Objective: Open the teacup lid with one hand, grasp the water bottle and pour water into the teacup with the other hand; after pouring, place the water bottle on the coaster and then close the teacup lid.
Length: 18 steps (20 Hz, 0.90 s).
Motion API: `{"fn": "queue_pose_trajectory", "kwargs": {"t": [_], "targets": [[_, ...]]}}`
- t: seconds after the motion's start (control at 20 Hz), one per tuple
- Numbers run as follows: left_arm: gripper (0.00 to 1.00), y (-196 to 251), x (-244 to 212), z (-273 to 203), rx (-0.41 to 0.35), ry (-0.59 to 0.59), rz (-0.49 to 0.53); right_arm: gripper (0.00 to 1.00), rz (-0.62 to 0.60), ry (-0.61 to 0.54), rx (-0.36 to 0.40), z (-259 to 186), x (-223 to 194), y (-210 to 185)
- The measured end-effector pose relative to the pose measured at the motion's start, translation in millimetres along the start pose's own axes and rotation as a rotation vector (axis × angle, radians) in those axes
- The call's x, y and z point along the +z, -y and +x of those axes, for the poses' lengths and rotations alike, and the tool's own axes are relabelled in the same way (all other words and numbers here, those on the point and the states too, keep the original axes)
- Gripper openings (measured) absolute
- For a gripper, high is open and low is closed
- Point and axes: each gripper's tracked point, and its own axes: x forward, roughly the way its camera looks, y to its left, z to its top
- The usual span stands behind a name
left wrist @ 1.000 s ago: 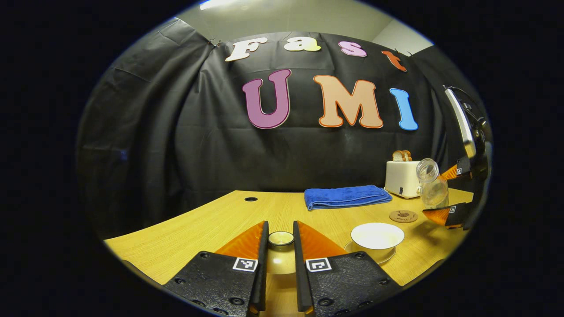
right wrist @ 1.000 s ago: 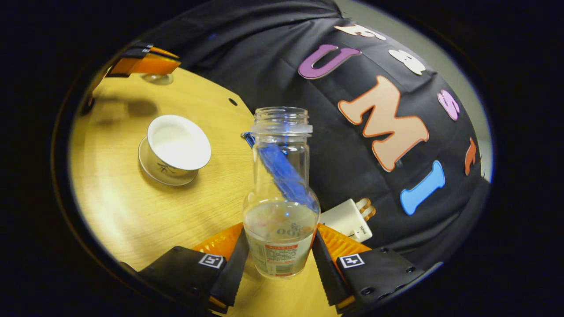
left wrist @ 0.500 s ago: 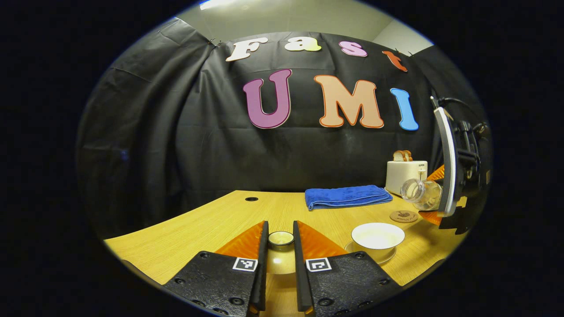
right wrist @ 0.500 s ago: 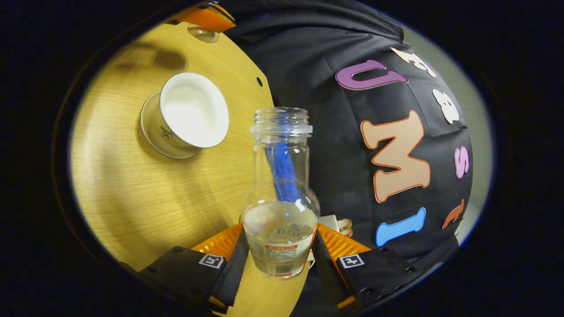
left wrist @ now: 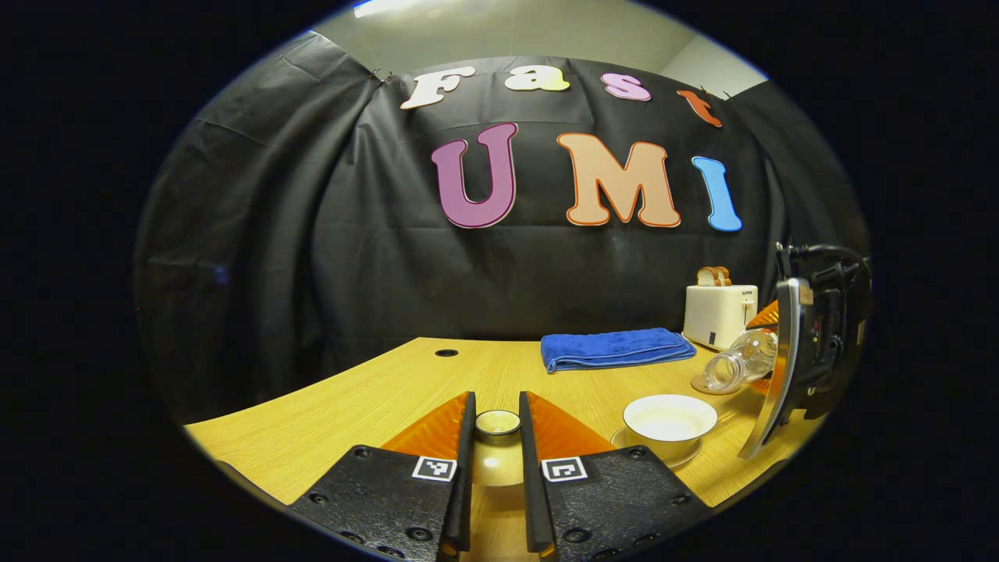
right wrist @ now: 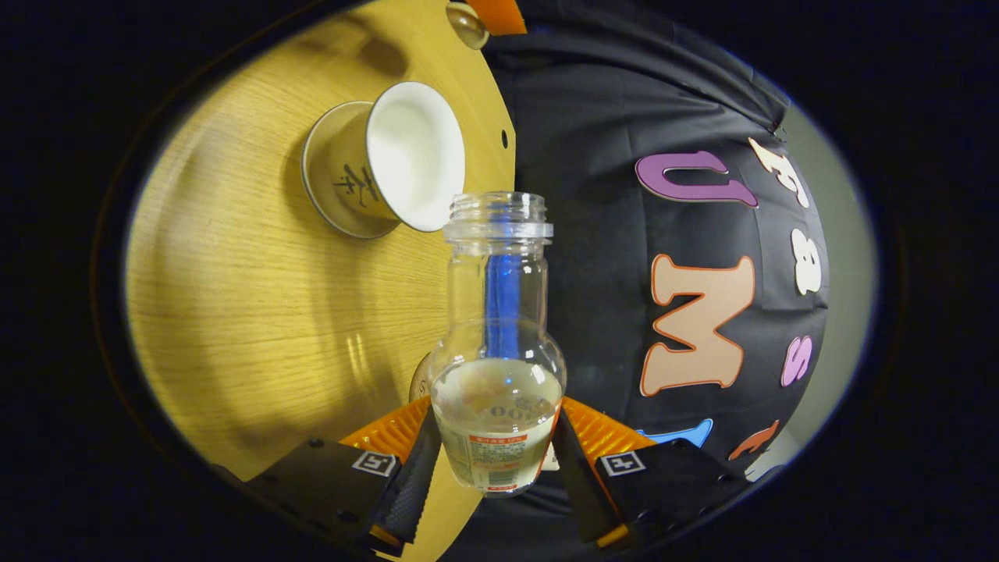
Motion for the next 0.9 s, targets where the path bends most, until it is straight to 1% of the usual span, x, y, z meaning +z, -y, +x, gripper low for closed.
{"fn": "queue_pose_trajectory", "kwargs": {"t": [0.35,0.6,0.7,0.9], "targets": [[0.25,0,-1,-1,0.0,0.0,0.0,0.8,-0.1,-0.004,-0.019,1,3,1],[0.25,0,0,0,-0.001,0.001,0.0,0.78,-0.178,0.002,-0.069,1,9,18],[0.25,1,0,0,-0.001,0.001,0.0,0.79,-0.208,0.011,-0.086,1,12,23],[0.25,1,0,1,-0.001,0.001,0.0,0.78,-0.299,0.036,-0.124,-2,17,34]]}}
